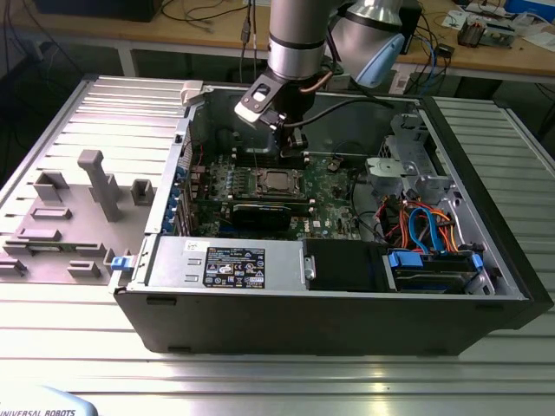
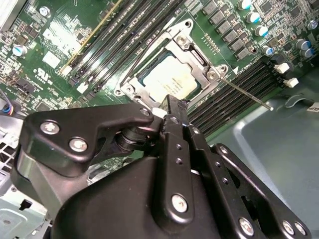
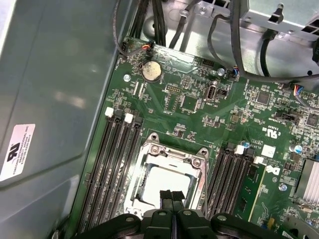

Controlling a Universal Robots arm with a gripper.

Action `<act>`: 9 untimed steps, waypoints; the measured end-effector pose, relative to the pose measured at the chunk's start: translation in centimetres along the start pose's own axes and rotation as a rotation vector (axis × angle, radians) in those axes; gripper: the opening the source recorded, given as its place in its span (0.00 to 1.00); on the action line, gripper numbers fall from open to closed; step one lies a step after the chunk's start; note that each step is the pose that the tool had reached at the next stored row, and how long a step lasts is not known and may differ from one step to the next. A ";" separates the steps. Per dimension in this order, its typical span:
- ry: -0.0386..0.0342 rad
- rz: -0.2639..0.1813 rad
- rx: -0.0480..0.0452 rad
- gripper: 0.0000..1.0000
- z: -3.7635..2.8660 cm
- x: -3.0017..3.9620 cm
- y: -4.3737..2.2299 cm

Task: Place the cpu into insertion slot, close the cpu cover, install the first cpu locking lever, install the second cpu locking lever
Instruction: 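Install the first cpu locking lever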

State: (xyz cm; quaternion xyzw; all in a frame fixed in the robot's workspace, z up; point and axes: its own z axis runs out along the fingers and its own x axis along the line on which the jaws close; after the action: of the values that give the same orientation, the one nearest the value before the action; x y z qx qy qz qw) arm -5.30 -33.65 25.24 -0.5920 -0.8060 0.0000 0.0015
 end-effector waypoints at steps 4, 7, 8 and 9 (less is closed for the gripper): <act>-0.0001 -0.032 0.0001 0.11 0.00 0.00 0.00; -0.0001 -0.063 0.0002 0.11 0.00 0.00 0.00; -0.0001 -0.066 0.0002 0.11 0.00 0.00 0.00; -0.0002 -0.067 0.0002 0.11 0.00 0.00 0.00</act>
State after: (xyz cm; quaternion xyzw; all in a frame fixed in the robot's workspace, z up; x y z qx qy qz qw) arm -5.30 -33.64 25.24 -0.5647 -0.8253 0.0001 0.0015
